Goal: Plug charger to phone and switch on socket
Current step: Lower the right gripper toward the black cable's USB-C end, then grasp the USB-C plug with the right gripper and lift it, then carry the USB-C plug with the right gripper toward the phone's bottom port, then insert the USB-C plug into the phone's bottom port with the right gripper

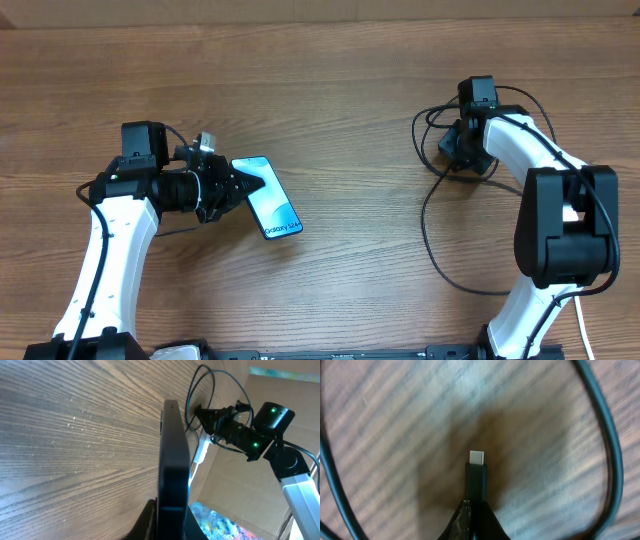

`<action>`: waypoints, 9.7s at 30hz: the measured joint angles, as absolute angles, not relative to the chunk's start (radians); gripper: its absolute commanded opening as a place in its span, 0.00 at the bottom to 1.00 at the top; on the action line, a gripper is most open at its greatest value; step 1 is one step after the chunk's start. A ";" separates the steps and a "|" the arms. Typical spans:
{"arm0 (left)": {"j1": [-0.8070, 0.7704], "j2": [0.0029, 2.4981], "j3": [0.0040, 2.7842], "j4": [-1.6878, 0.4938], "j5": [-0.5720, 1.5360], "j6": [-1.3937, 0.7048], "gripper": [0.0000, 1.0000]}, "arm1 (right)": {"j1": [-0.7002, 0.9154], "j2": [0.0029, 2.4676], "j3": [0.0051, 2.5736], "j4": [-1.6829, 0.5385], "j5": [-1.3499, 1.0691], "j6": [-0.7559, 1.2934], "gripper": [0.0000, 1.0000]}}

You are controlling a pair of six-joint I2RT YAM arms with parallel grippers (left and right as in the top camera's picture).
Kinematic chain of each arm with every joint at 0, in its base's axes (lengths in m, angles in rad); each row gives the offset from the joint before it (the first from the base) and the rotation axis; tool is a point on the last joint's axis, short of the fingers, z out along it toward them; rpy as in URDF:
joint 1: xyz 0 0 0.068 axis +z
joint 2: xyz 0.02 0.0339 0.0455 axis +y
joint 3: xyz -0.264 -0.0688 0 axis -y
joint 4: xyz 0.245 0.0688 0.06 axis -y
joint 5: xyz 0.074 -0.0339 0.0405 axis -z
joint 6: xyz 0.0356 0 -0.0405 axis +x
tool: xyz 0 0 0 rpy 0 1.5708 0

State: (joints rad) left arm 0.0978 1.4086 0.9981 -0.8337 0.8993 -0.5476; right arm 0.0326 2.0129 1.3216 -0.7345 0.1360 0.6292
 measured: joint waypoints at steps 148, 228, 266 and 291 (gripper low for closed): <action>0.190 1.778 0.995 0.665 1.553 -1.239 0.04 | 0.551 1.467 1.032 -0.418 -1.018 0.322 0.04; 0.106 1.778 0.993 0.921 1.560 -1.528 0.04 | 0.552 1.563 1.024 -0.031 -1.047 0.678 0.04; 0.070 1.779 0.993 0.920 1.563 -1.369 0.04 | 0.483 1.579 1.023 -0.171 -1.031 0.638 0.84; 0.067 1.779 0.993 0.814 1.539 -1.249 0.04 | 0.929 1.249 1.062 -0.656 0.069 0.537 1.00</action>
State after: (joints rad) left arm 0.0666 1.7786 0.9932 0.8139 1.5391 -1.2491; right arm 0.9291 1.2491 1.0622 -0.6556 0.0692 0.5373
